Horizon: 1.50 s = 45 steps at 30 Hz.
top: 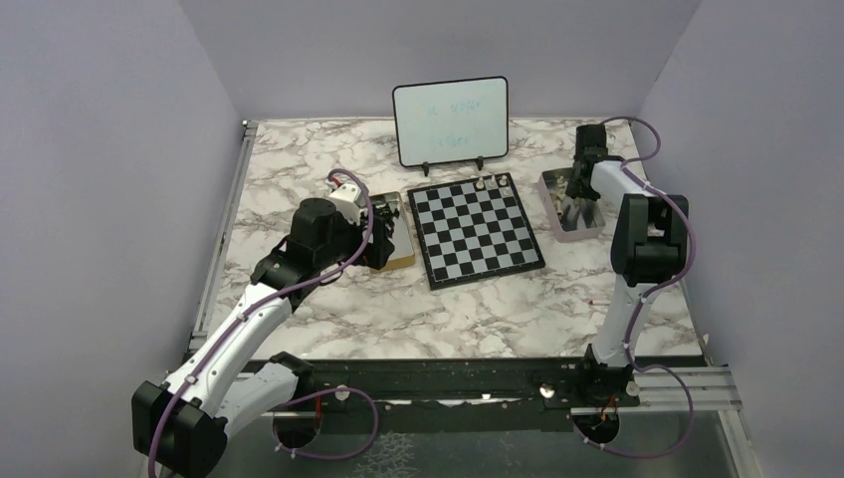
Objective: Set up the chess pieces on the board
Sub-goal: Pick up the chess piece from the storage box.
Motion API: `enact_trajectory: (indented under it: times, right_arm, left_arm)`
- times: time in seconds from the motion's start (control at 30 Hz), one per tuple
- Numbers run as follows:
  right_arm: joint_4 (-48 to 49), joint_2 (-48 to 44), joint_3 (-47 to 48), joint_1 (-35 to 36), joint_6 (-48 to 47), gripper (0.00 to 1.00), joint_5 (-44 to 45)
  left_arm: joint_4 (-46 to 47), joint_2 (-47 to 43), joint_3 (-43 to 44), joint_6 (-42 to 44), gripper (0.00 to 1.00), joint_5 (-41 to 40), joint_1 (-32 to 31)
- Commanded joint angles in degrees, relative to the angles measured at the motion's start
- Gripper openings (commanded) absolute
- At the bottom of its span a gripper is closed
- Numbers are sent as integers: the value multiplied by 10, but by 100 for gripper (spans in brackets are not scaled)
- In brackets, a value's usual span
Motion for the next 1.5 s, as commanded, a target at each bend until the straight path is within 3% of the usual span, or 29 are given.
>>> enact_trajectory:
  times: [0.0, 0.77, 1.47]
  right_arm:
    - [23, 14, 14, -5, -14, 36, -7]
    - [4, 15, 20, -5, -28, 14, -14]
    - [-61, -66, 20, 6, -6, 13, -87]
  left_arm:
    - [-1, 2, 1, 6, 99, -6, -2]
    - [2, 5, 1, 6, 99, -1, -2]
    - [2, 2, 0, 5, 99, 7, -2]
